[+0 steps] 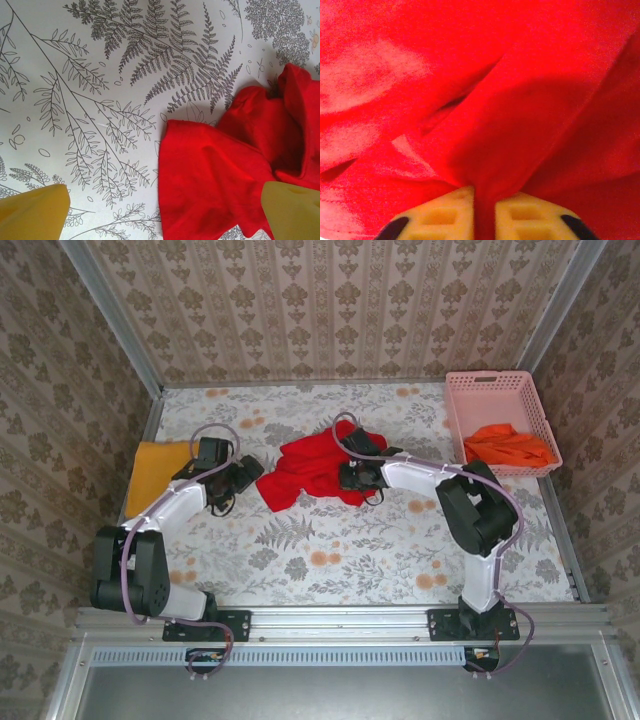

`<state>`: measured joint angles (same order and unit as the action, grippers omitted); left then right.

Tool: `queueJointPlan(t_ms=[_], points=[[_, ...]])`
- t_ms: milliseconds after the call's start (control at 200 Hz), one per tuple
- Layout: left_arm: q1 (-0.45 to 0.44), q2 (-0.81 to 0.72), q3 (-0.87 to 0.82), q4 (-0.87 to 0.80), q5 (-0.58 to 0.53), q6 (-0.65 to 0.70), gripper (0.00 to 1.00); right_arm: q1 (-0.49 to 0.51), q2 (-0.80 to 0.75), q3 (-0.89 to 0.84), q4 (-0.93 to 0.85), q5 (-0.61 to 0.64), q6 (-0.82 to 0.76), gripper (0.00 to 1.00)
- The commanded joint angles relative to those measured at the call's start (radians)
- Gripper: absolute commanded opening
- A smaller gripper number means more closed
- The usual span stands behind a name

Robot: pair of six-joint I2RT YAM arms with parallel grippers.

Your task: Fold and stack the t-shirts

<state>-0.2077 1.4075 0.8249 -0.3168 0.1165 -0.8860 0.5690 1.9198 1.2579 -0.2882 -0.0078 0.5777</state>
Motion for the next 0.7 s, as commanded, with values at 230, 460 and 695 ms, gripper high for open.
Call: queueJointPlan(t_ms=[230, 460, 695], points=[[-0.023, 0.034, -0.002, -0.021, 0.028, -0.075, 1.0, -0.039, -0.248, -0.054, -0.014, 0.033, -0.02, 0.0], [-0.066, 0.094, 0.033, -0.021, 0.047, -0.102, 0.99, -0.049, -0.26, -0.081, -0.009, 0.013, -0.009, 0.0], [-0.107, 0.188, 0.068, -0.014, 0.104, -0.178, 0.91, -0.066, -0.293, -0.134, -0.024, 0.079, 0.025, 0.0]])
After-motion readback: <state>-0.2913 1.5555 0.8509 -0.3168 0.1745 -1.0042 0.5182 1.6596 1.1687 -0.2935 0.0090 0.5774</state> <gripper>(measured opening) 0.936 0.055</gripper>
